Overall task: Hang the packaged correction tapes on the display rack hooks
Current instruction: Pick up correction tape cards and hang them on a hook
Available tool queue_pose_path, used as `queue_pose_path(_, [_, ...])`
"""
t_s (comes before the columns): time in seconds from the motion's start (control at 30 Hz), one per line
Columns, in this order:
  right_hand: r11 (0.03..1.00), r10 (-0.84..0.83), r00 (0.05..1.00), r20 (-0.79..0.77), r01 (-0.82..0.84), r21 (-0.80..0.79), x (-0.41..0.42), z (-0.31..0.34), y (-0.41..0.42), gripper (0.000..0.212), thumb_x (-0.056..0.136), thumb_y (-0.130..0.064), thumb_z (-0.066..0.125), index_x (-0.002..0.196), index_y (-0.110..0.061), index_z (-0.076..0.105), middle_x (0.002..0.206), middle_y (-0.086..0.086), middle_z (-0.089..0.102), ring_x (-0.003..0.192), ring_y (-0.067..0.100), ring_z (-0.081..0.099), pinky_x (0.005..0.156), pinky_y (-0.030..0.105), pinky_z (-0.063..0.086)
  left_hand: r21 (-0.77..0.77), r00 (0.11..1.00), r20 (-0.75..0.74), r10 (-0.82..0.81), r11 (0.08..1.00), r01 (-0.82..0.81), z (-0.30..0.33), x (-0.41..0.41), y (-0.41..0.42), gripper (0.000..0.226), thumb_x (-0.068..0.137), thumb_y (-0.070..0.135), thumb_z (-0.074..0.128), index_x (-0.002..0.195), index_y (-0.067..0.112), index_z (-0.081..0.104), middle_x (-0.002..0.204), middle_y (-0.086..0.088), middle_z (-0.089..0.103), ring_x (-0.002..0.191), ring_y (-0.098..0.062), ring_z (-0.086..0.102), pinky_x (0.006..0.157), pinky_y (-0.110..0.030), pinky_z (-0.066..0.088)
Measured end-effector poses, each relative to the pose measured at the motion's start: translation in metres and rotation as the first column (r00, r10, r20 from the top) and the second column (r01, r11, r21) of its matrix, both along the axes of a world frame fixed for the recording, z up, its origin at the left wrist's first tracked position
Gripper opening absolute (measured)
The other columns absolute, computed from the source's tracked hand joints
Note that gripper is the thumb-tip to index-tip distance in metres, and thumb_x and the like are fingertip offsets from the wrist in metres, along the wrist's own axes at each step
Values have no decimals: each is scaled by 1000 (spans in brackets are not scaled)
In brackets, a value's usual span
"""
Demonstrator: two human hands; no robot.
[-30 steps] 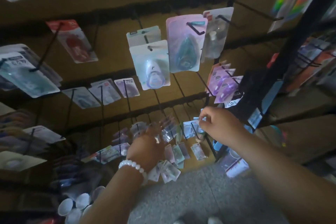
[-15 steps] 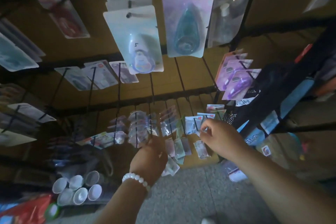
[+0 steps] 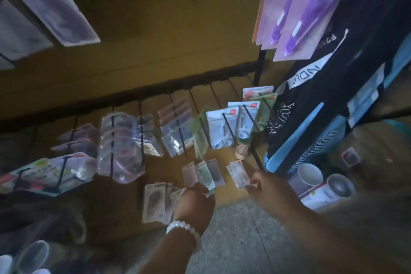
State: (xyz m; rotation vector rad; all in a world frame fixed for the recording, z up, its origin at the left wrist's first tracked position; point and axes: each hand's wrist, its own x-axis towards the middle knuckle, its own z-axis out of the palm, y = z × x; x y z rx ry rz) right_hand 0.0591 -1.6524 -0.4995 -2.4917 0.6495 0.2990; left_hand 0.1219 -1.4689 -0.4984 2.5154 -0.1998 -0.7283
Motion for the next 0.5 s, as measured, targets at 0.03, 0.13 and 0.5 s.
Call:
queue_pose_path(0.03, [1000,-15,1000,-17,15,-12,2,-22,-8,27,86,-43,56,103,-23,59,103,-2,68,97,19,63,73,26,41,4,1000,-23,12,1000,-12,-22,4,-5,28,91,35,54,112,18,60,111,-6,71,105,-26,66,87,-30,52])
queue_pose_path(0.13, [997,-68,996,-62,66,-35,15,-86,-29,29,85,-44,57,104,-23,59,107,-2,67,102,19,62,75,26,41,-10,999,-44,28,1000,-28,-88,18,-20,29,90,32,56,114,17,60,113,-8,70,106,-26,65,88,-30,51])
queue_pose_path(0.5, [990,-122,989,-84,116,-83,90,-306,-79,64,69,-60,59,118,-19,51,114,0,63,110,21,60,91,35,49,-88,994,-52,98,991,-102,-245,55,-58,43,81,40,64,119,22,56,112,-10,67,92,-25,68,77,-29,53])
